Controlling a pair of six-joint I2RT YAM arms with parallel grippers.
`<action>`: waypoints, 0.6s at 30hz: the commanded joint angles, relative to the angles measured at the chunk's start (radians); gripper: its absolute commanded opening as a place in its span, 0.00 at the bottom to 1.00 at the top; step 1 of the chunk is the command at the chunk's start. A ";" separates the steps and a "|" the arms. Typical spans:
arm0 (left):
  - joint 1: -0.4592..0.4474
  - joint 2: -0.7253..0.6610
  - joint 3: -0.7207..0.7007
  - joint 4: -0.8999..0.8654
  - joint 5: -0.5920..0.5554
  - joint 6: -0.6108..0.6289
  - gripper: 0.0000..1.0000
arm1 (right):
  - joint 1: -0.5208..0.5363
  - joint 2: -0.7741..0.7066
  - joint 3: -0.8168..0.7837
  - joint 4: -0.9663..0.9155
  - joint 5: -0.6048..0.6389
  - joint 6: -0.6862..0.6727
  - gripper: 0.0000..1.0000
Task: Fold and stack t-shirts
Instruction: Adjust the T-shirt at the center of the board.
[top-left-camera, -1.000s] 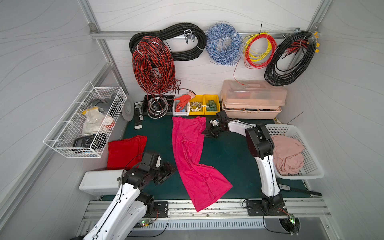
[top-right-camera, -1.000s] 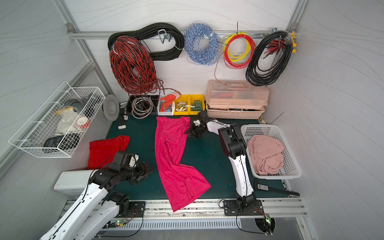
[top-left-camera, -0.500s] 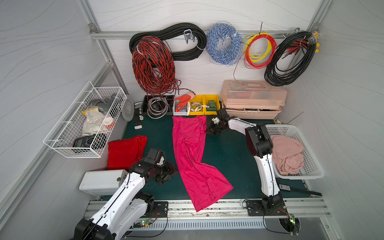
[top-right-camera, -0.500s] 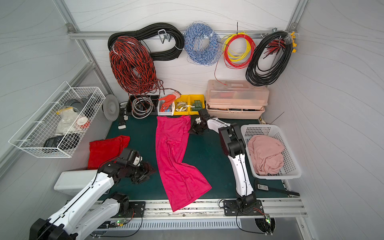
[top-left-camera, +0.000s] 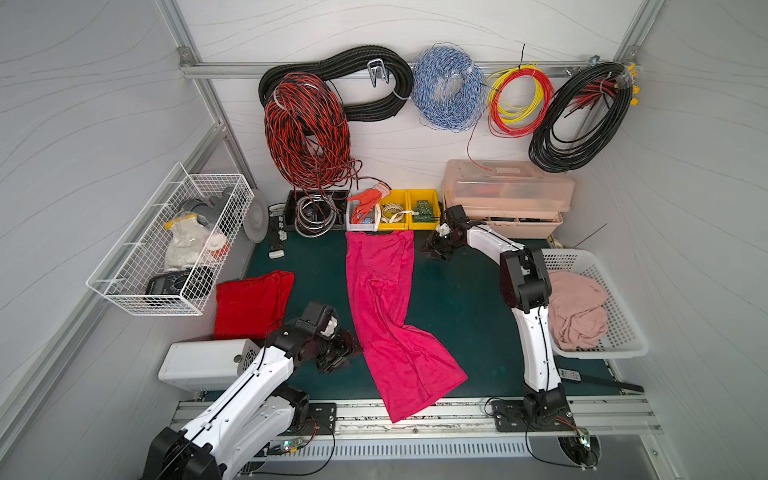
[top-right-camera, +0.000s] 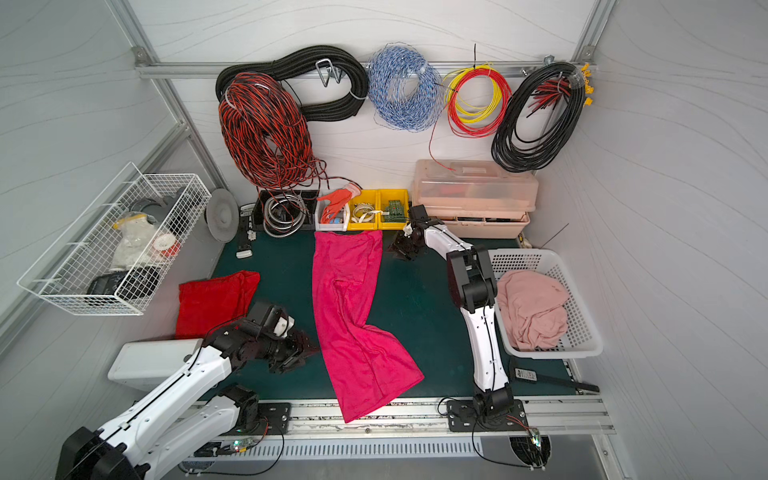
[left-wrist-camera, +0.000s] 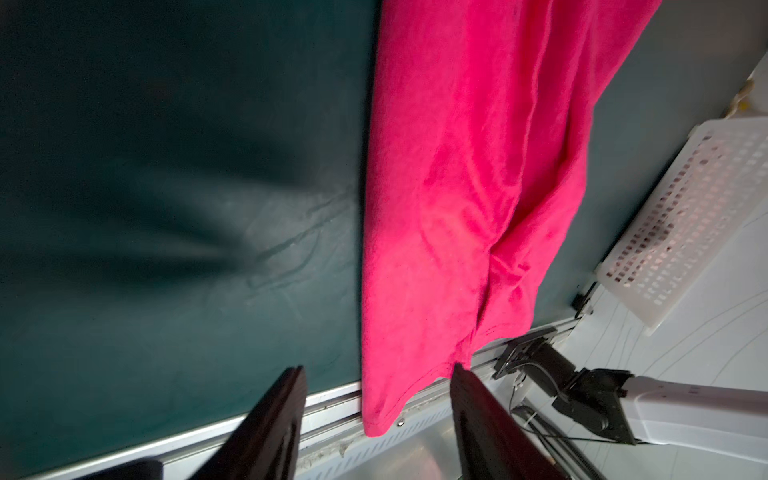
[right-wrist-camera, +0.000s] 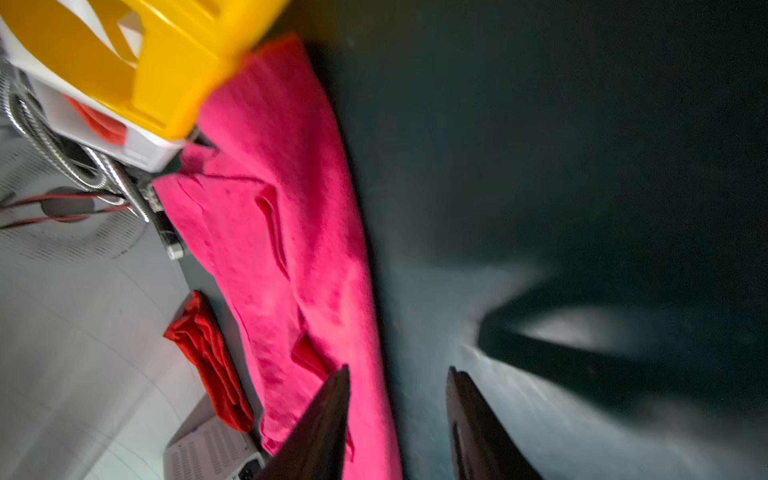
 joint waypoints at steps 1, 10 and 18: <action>-0.090 -0.017 -0.060 0.115 -0.092 -0.105 0.62 | -0.006 -0.187 -0.217 0.024 -0.031 -0.004 0.45; -0.274 0.051 -0.138 0.309 -0.292 -0.240 0.62 | 0.187 -0.626 -0.695 -0.003 0.015 0.049 0.47; -0.332 0.240 -0.110 0.485 -0.310 -0.243 0.61 | 0.284 -0.802 -0.996 0.080 0.003 0.152 0.48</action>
